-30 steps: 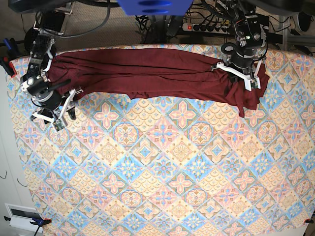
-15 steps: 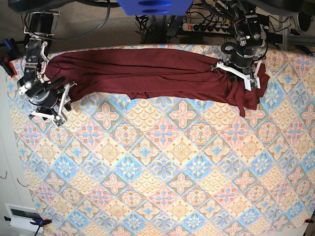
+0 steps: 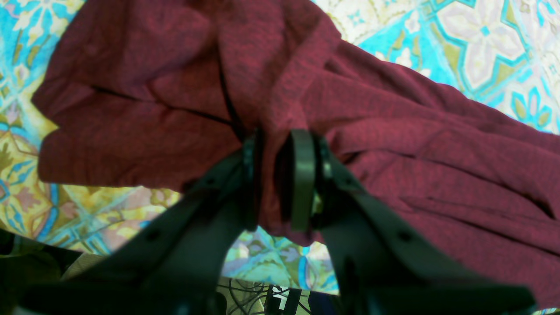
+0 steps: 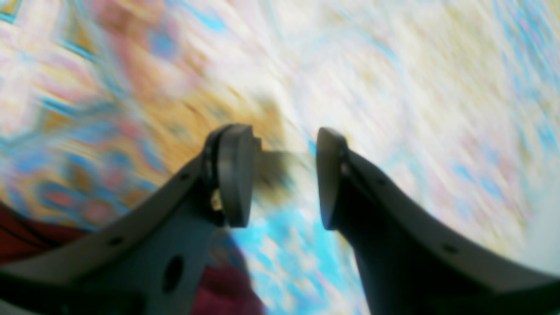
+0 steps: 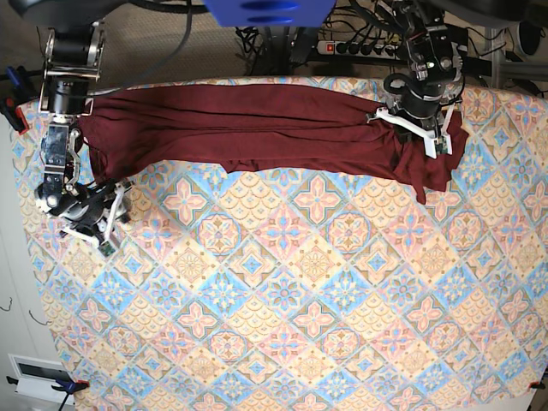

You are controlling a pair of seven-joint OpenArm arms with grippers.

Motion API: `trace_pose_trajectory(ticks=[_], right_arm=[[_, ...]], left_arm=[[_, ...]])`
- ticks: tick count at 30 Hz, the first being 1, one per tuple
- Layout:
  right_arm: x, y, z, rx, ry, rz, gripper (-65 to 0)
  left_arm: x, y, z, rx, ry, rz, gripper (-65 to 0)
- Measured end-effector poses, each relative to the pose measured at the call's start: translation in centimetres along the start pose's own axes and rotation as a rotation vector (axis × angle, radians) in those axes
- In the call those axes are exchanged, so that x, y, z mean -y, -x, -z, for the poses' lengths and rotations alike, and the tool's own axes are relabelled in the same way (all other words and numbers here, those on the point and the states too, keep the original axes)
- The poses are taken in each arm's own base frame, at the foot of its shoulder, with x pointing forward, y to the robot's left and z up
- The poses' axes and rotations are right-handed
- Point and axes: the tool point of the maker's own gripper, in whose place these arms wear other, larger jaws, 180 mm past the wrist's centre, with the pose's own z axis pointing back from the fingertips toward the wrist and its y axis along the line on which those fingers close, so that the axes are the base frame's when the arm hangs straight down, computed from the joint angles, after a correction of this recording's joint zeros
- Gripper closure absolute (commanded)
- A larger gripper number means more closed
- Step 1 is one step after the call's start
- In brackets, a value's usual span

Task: Layout the t-shirt on the table in an organized manner, then fold the t-shirt properly
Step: 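Move the right gripper back to the strip's end and grasp it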

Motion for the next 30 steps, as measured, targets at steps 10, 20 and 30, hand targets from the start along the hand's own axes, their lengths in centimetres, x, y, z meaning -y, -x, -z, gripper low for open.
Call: trace_pose_trajectory(ticks=[10, 20, 30], right_arm=[[-1.6, 7.9, -1.4, -0.173, -0.017, -0.075, -23.2], [-0.7, 11.2, -6.8, -0.236, 0.088, -0.113, -23.2], [-1.0, 9.5, -8.4, -0.175, 0.115, -0.150, -23.2]], left_arm=[[0.2, -0.8, 0.2, 0.020, 0.004, -0.003, -11.1], [0.4, -1.6, 0.4, 0.039, 0.009, -0.004, -10.6], [0.5, -1.7, 0.4, 0.046, 0.011, -0.005, -10.5]])
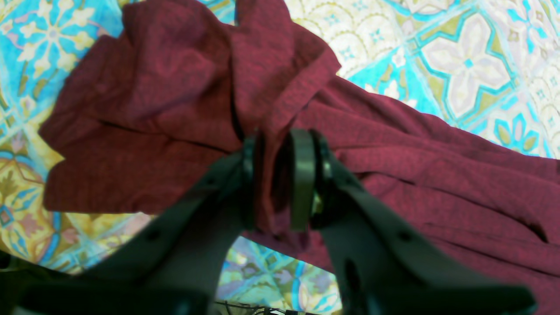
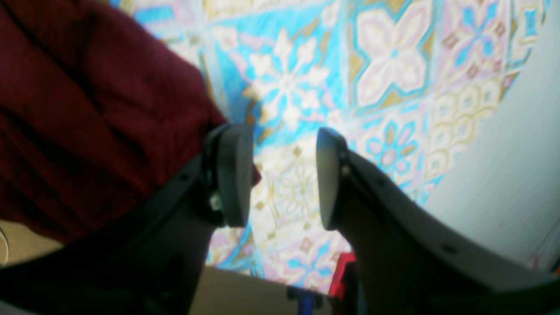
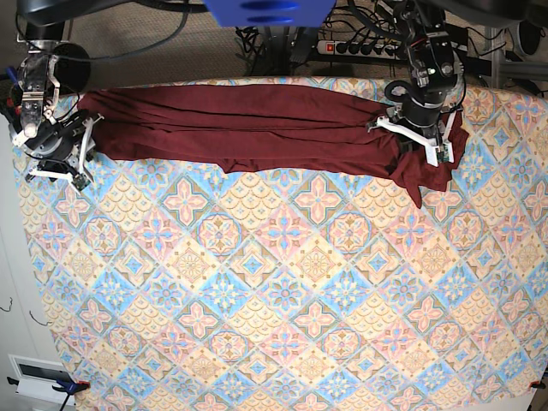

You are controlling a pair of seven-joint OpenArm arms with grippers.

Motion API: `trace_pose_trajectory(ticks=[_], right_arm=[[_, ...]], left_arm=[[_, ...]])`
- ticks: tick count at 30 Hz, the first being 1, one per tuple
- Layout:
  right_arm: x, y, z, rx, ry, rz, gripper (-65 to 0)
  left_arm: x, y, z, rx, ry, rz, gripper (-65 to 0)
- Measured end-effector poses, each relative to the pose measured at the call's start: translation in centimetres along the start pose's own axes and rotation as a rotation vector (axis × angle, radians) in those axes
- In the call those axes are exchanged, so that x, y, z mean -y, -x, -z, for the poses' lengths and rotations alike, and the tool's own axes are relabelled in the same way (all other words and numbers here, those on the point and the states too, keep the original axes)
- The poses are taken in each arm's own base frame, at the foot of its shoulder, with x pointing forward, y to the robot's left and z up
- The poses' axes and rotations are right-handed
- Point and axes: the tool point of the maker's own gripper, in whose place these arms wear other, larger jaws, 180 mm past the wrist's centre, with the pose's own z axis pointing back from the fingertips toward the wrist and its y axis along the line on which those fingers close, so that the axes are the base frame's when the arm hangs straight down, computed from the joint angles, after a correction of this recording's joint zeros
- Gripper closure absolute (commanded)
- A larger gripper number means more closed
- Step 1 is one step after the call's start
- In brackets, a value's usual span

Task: Layout the t-shirt on the table in an organized manner, then fold the t-shirt properly
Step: 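Move the right gripper back to the strip's end and grasp it, then tuck the bunched fabric at the strip's end with the left gripper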

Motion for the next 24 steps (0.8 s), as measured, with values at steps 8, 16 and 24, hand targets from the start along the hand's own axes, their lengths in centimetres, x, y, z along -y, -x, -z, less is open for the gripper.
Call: trace_pose_trajectory(ticks=[8, 16, 24], right_arm=[[-1.3, -0.4, 0.5, 0.015, -0.027, 0.021, -23.2], [-1.4, -0.4, 0.5, 0.016, -0.030, 0.021, -23.2], [-1.5, -0.4, 0.6, 0.016, -0.031, 0.022, -23.2]], left_arm=[[-0.1, 0.4, -0.1, -0.012, -0.003, 0.001, -14.5], [-0.3, 3.3, -0.4, -0.178, -0.007, 0.002, -61.4], [1.4, 0.5, -0.5, -0.099, 0.119, -0.102, -65.0]])
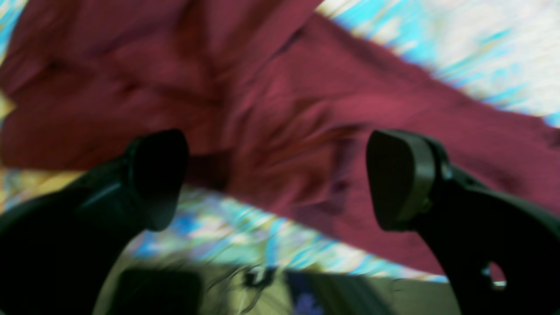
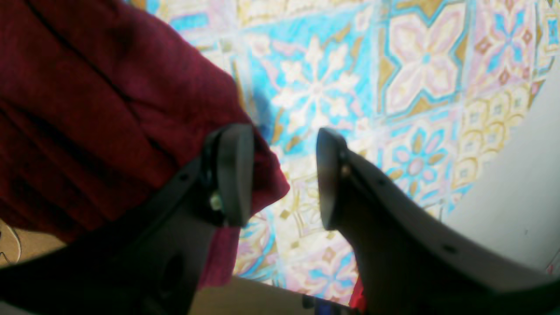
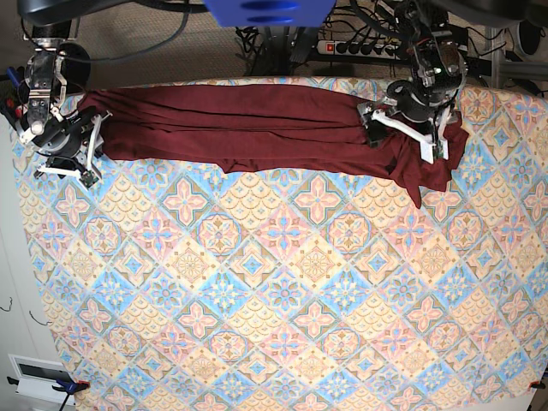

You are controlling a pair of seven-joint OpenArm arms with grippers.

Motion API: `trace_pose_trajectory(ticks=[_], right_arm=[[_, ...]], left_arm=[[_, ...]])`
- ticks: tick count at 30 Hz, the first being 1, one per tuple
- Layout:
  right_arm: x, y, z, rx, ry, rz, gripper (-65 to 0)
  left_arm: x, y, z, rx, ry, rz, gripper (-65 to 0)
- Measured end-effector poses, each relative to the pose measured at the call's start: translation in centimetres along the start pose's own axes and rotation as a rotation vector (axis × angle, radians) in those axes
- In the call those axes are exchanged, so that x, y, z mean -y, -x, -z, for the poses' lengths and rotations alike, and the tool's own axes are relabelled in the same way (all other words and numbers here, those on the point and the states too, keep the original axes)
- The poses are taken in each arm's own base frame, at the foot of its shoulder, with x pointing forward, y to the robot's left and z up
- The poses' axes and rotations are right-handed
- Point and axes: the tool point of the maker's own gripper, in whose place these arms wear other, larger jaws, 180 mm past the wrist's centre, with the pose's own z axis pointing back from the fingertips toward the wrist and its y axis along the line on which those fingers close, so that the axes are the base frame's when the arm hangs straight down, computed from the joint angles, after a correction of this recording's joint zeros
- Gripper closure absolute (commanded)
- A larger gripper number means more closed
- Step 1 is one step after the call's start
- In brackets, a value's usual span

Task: Layout the t-shirt on the table in an organized manner, then fold the t-shirt properly
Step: 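Tuck the bunched fabric at the strip's end with the left gripper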

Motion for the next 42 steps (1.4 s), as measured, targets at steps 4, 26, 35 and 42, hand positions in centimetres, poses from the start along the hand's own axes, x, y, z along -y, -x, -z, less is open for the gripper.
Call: trace_pose_trajectory(ticks=[4, 26, 35, 42], right_arm=[[0.0, 0.0, 0.0, -0.001, 0.000, 0.000, -23.2], [-0.6, -0.3, 0.2, 0.011, -0.010, 0.014, -23.2], [-0.6, -0.2, 0.2, 0.011, -0.010, 0.014, -23.2], [-0.6, -0.3, 0.2, 0.013, -0.010, 0.015, -23.2]], left_arm=[[0.1, -4.3, -0.3, 0.116, 0.055, -0.069, -65.0], [-0.9, -7.8, 6.4, -0.034, 0.023, -0.108, -37.4], [-2.0, -5.6, 8.3, -0.130, 0.007, -0.145, -9.6], [-0.9, -9.5, 4.3, 0.042, 0.018, -0.068, 0.0]])
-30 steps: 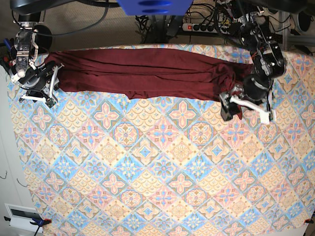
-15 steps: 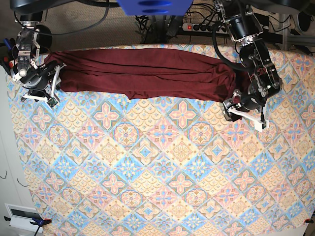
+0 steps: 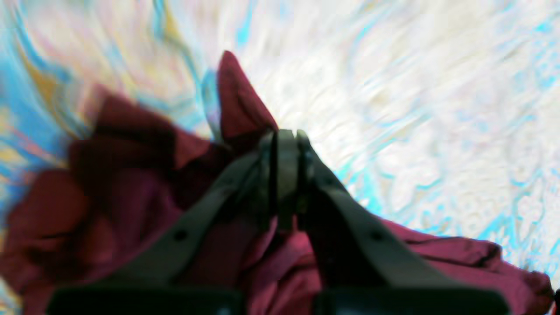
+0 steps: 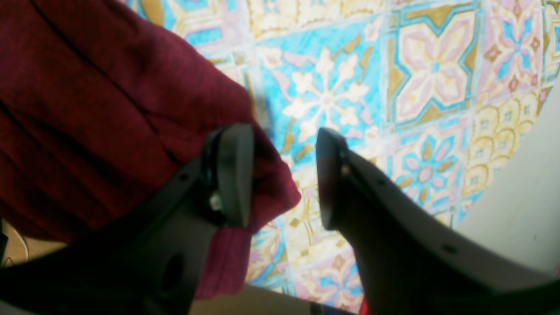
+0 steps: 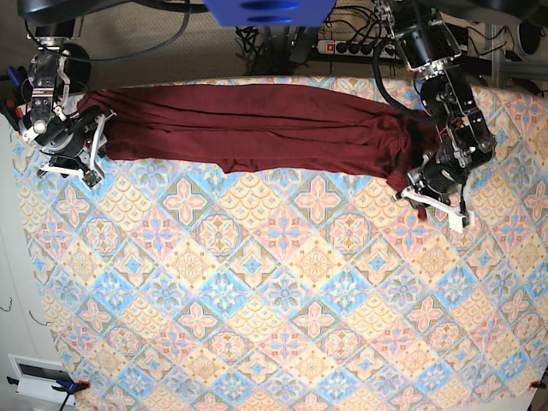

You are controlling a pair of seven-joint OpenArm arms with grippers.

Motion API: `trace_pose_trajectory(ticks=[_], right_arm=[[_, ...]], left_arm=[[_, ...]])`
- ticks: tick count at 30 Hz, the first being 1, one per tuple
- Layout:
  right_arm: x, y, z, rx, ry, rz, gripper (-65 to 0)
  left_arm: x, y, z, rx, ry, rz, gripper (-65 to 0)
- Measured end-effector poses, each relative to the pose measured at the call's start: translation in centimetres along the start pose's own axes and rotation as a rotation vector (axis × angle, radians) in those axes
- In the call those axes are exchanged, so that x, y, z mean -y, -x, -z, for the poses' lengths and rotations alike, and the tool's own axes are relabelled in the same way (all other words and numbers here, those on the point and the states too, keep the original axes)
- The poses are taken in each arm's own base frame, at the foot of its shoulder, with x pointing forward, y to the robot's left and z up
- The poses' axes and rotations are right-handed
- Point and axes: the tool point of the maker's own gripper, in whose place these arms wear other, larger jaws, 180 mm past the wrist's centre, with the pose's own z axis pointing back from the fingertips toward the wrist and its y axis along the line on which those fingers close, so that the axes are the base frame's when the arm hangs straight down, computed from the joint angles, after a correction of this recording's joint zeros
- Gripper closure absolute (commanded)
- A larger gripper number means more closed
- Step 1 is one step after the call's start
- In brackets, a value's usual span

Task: Layout the t-shirt on the table in an organized manner, then fold the t-shirt properly
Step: 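Tuck the bunched fabric at the strip's end with the left gripper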

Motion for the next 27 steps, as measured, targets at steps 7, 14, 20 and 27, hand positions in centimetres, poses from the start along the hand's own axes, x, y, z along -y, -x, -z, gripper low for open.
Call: trace_pose_trajectory(ticks=[7, 14, 20, 27], right_arm=[[0.0, -0.1, 0.0, 0.001, 0.002, -0.001, -23.2], [0.0, 0.0, 0.0, 0.002, 0.000, 0.001, -23.2], [0.0, -0.1, 0.0, 0.004, 0.001, 0.001, -23.2], [0.1, -0.2, 0.0, 0.005, 0.001, 0.001, -23.2]], left_arm=[[0.2, 0.7, -3.7, 0.057, -0.017, 0.068, 0.0], [-5.2, 3.0, -5.3, 0.031, -0.150, -0.053, 0.0], [-5.9, 2.6, -5.3, 0.041, -0.163, -0.063, 0.0], [-5.2, 2.2, -5.0, 0.020, -0.148, 0.014, -17.8]])
